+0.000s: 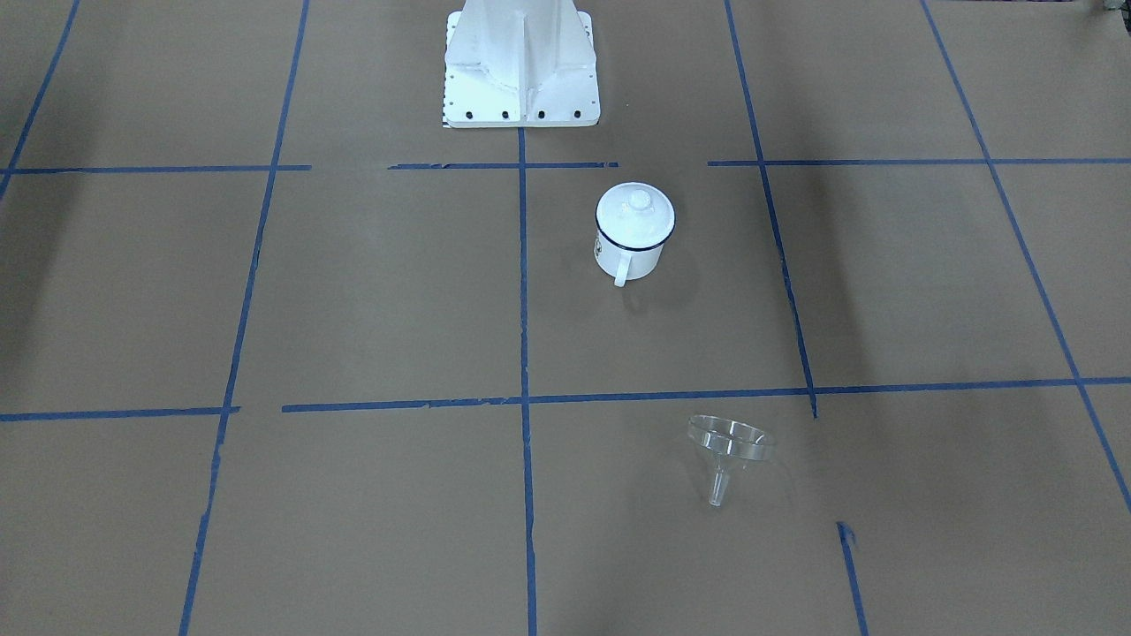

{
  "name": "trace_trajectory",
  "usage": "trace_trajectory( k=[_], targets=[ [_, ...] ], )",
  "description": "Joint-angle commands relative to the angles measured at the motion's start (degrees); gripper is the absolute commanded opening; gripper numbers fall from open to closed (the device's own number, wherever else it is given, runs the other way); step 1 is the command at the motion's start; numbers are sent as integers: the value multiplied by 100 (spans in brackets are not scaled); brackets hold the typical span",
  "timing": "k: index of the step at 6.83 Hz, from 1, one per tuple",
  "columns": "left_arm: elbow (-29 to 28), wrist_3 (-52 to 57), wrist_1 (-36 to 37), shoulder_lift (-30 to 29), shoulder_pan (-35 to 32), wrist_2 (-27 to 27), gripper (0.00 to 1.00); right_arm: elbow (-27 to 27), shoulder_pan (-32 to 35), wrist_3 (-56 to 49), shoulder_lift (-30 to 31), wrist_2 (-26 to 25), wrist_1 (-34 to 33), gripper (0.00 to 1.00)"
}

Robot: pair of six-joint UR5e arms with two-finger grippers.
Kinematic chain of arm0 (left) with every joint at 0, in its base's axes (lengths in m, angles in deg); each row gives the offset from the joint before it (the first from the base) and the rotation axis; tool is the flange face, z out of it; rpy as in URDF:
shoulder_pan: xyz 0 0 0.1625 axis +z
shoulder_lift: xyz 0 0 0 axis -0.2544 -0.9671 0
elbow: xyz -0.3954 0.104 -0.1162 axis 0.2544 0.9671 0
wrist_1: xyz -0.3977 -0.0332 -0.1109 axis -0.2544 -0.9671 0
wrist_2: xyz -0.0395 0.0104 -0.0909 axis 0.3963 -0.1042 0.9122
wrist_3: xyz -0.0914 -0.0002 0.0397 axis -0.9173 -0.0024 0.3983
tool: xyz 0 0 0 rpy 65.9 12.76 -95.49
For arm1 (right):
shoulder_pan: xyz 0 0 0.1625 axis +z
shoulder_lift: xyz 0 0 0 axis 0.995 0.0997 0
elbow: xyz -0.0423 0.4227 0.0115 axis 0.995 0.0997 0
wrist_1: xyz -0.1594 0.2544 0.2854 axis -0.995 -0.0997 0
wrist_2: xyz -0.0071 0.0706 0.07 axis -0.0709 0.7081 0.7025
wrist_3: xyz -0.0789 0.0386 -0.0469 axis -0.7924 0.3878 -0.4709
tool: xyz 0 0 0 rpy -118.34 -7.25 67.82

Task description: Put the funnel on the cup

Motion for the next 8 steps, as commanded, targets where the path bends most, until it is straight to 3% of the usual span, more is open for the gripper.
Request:
trace_trajectory(
  k=[1,4,6,8],
  targets=[
    [249,-59,23,-279,15,-30,100,0,0,0,0,0,0,100],
    [1232,-1173,58,-492,225,-65,100,0,0,0,0,0,0,100],
    [1936,-2372,190,-649,1136,-74,100,0,0,0,0,0,0,100],
    [2184,-3351,173,-1088,1822,-83,100,0,0,0,0,0,0,100]
  ],
)
